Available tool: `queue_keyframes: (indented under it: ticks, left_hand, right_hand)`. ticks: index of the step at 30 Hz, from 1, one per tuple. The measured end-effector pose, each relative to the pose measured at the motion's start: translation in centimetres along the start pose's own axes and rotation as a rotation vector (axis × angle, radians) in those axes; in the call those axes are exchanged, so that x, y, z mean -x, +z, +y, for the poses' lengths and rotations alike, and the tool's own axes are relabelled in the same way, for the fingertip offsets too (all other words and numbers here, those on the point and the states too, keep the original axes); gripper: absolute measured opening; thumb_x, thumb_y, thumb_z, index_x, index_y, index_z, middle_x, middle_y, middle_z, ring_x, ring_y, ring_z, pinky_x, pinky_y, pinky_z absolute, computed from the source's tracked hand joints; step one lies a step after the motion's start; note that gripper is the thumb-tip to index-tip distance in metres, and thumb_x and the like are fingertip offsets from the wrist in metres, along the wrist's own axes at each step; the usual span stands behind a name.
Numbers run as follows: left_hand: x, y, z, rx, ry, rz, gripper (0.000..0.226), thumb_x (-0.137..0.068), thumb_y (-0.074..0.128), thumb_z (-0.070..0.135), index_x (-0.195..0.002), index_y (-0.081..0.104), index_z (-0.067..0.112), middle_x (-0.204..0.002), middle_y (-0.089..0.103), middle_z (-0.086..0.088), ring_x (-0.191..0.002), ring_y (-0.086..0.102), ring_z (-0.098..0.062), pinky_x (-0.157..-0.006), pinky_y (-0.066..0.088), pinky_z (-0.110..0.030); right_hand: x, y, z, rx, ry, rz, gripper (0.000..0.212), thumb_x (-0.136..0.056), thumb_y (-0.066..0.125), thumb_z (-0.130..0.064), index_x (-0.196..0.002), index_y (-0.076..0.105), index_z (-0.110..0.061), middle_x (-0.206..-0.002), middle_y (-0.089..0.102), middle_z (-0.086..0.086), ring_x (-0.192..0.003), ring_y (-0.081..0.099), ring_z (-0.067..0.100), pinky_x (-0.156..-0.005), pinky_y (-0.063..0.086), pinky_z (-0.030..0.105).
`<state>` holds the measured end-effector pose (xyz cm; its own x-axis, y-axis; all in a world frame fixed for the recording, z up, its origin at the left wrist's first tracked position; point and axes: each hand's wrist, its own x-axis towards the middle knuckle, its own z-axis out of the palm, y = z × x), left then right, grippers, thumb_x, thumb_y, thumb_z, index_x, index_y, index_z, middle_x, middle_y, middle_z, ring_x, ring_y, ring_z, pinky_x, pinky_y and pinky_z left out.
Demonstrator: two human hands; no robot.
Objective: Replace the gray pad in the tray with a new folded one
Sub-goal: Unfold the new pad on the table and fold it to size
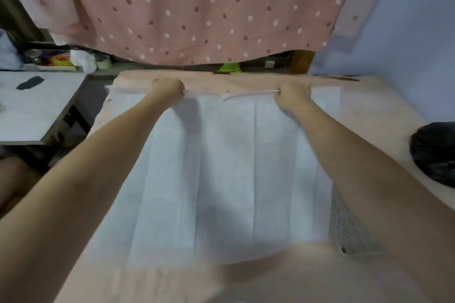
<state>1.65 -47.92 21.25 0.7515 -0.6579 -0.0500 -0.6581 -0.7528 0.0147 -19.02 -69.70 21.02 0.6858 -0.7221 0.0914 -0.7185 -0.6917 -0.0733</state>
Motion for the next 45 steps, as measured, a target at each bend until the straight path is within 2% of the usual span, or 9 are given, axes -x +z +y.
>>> queue_keyframes:
  ticks: [10,16,20,22,24,26,29,33,45]
  left_hand:
    - [-3.0,14.0,-2.8,-0.053,0.008,-0.128,0.037,-0.091,0.037,0.008,-0.117,0.06,0.02,-0.117,0.064,-0.008,-0.109,0.057,-0.025,-0.097,0.03,-0.031]
    - [-5.9,17.0,-3.1,-0.076,-0.031,-0.062,0.035,-0.089,0.038,0.004,-0.116,0.059,0.011,-0.106,0.067,-0.016,-0.104,0.057,-0.029,-0.099,0.029,-0.03]
    - [-7.7,17.8,-3.4,-0.082,-0.062,-0.043,0.051,-0.093,0.036,0.01,-0.143,0.031,0.006,-0.141,0.044,-0.015,-0.133,0.035,-0.03,-0.116,0.013,-0.04]
    - [-7.6,18.4,-3.0,-0.035,-0.084,-0.08,0.057,-0.098,0.031,0.022,-0.15,0.012,0.009,-0.156,0.02,-0.008,-0.145,0.015,-0.026,-0.118,0.004,-0.043]
    - [-5.5,20.2,-1.4,0.027,-0.043,-0.097,0.059,-0.099,0.022,0.036,-0.151,0.008,0.014,-0.159,0.009,-0.006,-0.146,0.005,-0.026,-0.118,0.001,-0.049]
    - [-0.9,22.7,1.1,0.119,0.024,-0.098,0.064,-0.094,0.013,0.046,-0.151,0.016,0.017,-0.158,0.015,-0.01,-0.145,0.011,-0.031,-0.115,0.003,-0.055]
    - [6.7,26.3,3.5,0.21,0.055,-0.055,0.061,-0.095,0.023,0.049,-0.147,0.033,0.019,-0.154,0.027,-0.013,-0.142,0.023,-0.036,-0.111,0.013,-0.06]
    - [9.6,28.5,3.6,0.216,0.025,-0.075,0.057,-0.098,0.017,0.046,-0.151,0.018,0.024,-0.158,0.011,-0.006,-0.146,0.006,-0.027,-0.115,0.005,-0.056]
    - [9.4,27.9,2.7,0.2,0.048,-0.099,0.058,-0.096,0.004,0.047,-0.15,0.003,0.025,-0.159,-0.002,-0.002,-0.145,-0.012,-0.018,-0.117,-0.01,-0.046]
  right_hand:
    - [-2.2,12.8,0.7,0.117,-0.146,-0.157,0.025,-0.09,0.045,-0.01,-0.103,0.064,-0.017,-0.105,0.067,0.009,-0.104,0.059,0.027,-0.094,0.031,0.033]
    - [-6.0,16.4,-1.3,0.142,-0.2,-0.161,0.03,-0.083,0.05,-0.002,-0.106,0.063,-0.016,-0.1,0.068,0.011,-0.099,0.06,0.027,-0.093,0.03,0.032]
    - [-8.0,18.2,-1.5,0.145,-0.177,-0.112,0.04,-0.085,0.05,-0.004,-0.125,0.053,-0.008,-0.116,0.061,0.016,-0.113,0.05,0.032,-0.106,0.024,0.04]
    - [-7.8,19.2,-2.2,0.062,-0.095,-0.107,0.049,-0.091,0.047,-0.012,-0.138,0.04,-0.006,-0.137,0.046,0.017,-0.13,0.038,0.031,-0.112,0.018,0.043]
    - [-5.7,20.9,-3.3,-0.029,-0.067,-0.115,0.055,-0.093,0.043,-0.019,-0.144,0.03,-0.005,-0.152,0.029,0.015,-0.141,0.023,0.028,-0.115,0.012,0.044]
    - [-1.5,23.2,-4.2,-0.099,-0.163,-0.068,0.056,-0.09,0.043,-0.024,-0.142,0.036,-0.005,-0.151,0.03,0.014,-0.142,0.024,0.028,-0.115,0.017,0.047]
    - [5.9,25.9,-4.1,-0.143,-0.292,-0.029,0.053,-0.092,0.036,-0.029,-0.139,0.044,-0.006,-0.149,0.036,0.014,-0.139,0.03,0.029,-0.111,0.026,0.05]
    - [9.4,27.0,-2.5,-0.19,-0.211,-0.005,0.051,-0.098,0.029,-0.027,-0.142,0.039,-0.004,-0.151,0.031,0.016,-0.142,0.024,0.028,-0.114,0.02,0.047]
    - [11.5,25.8,-1.1,-0.092,-0.112,-0.112,0.053,-0.098,0.024,-0.03,-0.14,0.042,-0.004,-0.15,0.033,0.014,-0.14,0.029,0.028,-0.114,0.019,0.045]
